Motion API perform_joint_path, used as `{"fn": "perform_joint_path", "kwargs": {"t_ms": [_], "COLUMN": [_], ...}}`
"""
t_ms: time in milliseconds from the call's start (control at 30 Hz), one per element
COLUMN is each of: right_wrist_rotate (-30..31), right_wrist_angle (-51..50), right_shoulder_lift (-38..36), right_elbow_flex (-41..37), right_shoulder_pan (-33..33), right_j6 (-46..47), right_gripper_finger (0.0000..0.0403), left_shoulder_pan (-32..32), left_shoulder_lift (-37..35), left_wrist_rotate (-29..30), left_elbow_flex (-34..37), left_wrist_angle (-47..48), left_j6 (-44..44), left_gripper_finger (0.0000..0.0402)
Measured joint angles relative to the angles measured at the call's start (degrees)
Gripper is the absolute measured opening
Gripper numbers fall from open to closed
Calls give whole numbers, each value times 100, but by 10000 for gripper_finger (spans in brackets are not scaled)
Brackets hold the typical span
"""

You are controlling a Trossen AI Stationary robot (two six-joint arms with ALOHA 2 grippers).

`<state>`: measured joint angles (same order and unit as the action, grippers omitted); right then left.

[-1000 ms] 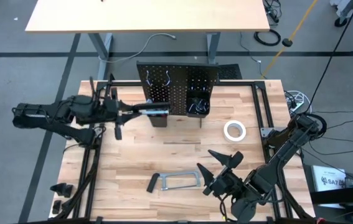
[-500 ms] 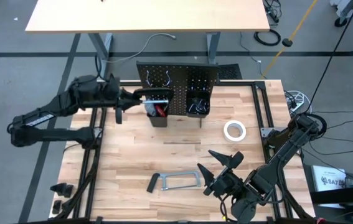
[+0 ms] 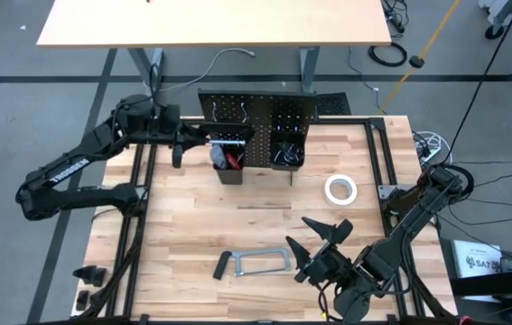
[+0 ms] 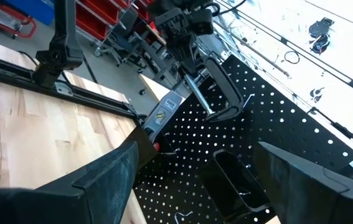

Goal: Hang tools onto peg board
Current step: Hang the black clamp on the peg board

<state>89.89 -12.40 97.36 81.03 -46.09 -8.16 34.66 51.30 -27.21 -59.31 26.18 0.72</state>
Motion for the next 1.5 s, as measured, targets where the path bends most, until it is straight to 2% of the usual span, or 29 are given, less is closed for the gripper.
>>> {"fn": "perform_joint_path", "kwargs": {"t_ms": [200, 567, 900, 1233, 1500], "right_wrist_rotate": [-1, -338, -346, -346, -347], "right_wrist_angle": [-85, -505, -617, -591, -587], "right_shoulder_lift": [0, 0, 0, 0, 0], "right_elbow_flex": [-2, -7, -9, -9, -7], "right_shoulder_pan": [33, 219, 199, 199, 201], "right_j6": [50, 595, 710, 713, 762], "right_gripper_finger": [313, 313, 313, 313, 313], "left_shoulder_pan": [81, 211, 218, 526, 757], "left_shoulder_lift": [47, 513, 708, 409, 486], "left_wrist_rotate": [-126, -317, -450, -451, -649], "left_elbow_flex": [0, 2, 7, 7, 7], "left_wrist_angle": [-64, -632, -960, -704, -451], "left_j6": [-305, -257, -203, -101, 127], "left_gripper_finger": [61, 61, 61, 61, 61]}}
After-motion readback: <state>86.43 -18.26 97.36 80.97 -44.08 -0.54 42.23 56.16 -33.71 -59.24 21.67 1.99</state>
